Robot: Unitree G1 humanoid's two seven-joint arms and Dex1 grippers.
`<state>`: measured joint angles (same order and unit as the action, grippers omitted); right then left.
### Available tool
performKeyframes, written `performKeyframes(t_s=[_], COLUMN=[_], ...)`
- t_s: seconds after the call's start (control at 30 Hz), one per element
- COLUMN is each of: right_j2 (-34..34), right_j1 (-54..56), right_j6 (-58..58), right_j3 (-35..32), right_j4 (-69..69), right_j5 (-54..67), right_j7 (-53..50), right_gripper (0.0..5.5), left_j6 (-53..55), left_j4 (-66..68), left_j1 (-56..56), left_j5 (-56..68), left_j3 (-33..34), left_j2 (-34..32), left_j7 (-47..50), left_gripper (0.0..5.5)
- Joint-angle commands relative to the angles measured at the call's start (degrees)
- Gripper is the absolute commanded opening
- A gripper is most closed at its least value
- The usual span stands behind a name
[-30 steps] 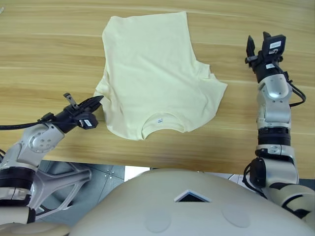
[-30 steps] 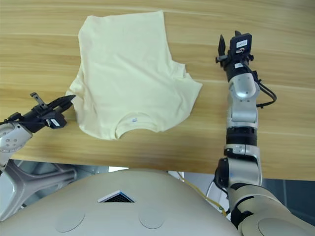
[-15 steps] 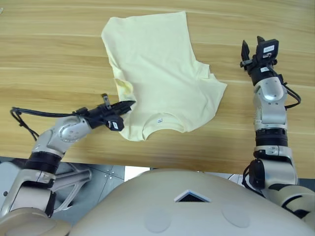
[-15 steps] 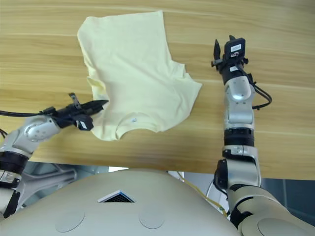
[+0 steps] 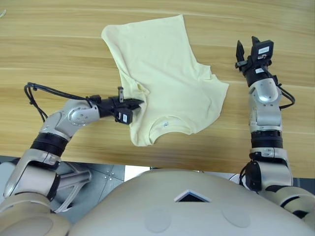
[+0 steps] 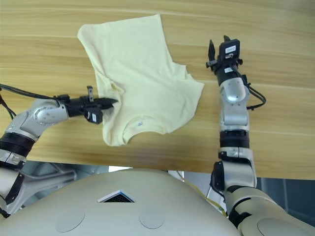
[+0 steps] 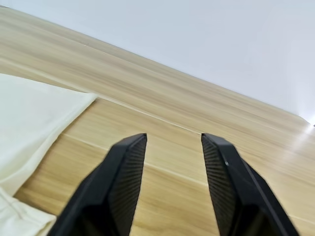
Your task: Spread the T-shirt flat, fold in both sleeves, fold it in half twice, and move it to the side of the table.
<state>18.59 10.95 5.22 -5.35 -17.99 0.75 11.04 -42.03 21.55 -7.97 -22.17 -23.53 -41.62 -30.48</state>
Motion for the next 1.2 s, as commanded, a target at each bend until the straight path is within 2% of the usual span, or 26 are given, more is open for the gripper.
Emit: performKeyframes(t_s=[0.03, 0.17, 0.27, 0.43, 0.6, 0.77, 1.07, 1.2], right_j2=[-0.3, -1.0, -1.4, -2.2, -3.1, -3.3, -3.1, -3.2], right_j1=[-0.6, -0.5, -0.5, 0.8, 2.0, 2.3, 1.1, 0.7], right_j6=[-0.6, -0.4, -0.3, -0.2, 0.1, 0.5, 0.8, 0.8], right_j3=[-0.3, 0.4, 0.9, 1.7, 2.9, 3.0, 2.8, 3.1], right_j4=[0.9, 0.8, 0.4, -1.0, -2.8, -3.8, -3.7, -2.8], right_j5=[-0.2, -0.5, -0.6, -1.0, -1.7, -1.8, -1.9, -1.8], right_j7=[-0.7, -1.0, -0.9, -1.1, -0.9, -1.0, -0.7, -0.4], right_gripper=[2.08, 2.08, 2.08, 2.08, 2.08, 2.08, 2.08, 2.08], left_j6=[7.6, 7.8, 7.3, 2.6, 0.5, 3.0, 8.5, 18.6], left_j4=[3.9, 1.1, -5.0, -13.7, -18.6, -18.4, -13.6, -7.6], left_j1=[7.7, 10.1, 14.0, 19.7, 21.2, 20.0, 13.8, 10.1], left_j5=[-0.4, 2.0, 9.7, 15.9, 25.0, 30.9, 23.9, 16.6], left_j3=[-2.6, -3.2, -1.2, -3.5, -1.2, 0.8, 3.3, 7.8], left_j2=[1.6, -0.3, -2.2, -5.3, -5.1, 0.7, 9.3, 13.7], left_j7=[-3.2, -6.0, -7.9, -13.4, -14.8, -13.6, -8.6, 3.5], left_gripper=[0.42, 1.24, 1.59, 2.24, 2.27, 2.27, 2.27, 2.27])
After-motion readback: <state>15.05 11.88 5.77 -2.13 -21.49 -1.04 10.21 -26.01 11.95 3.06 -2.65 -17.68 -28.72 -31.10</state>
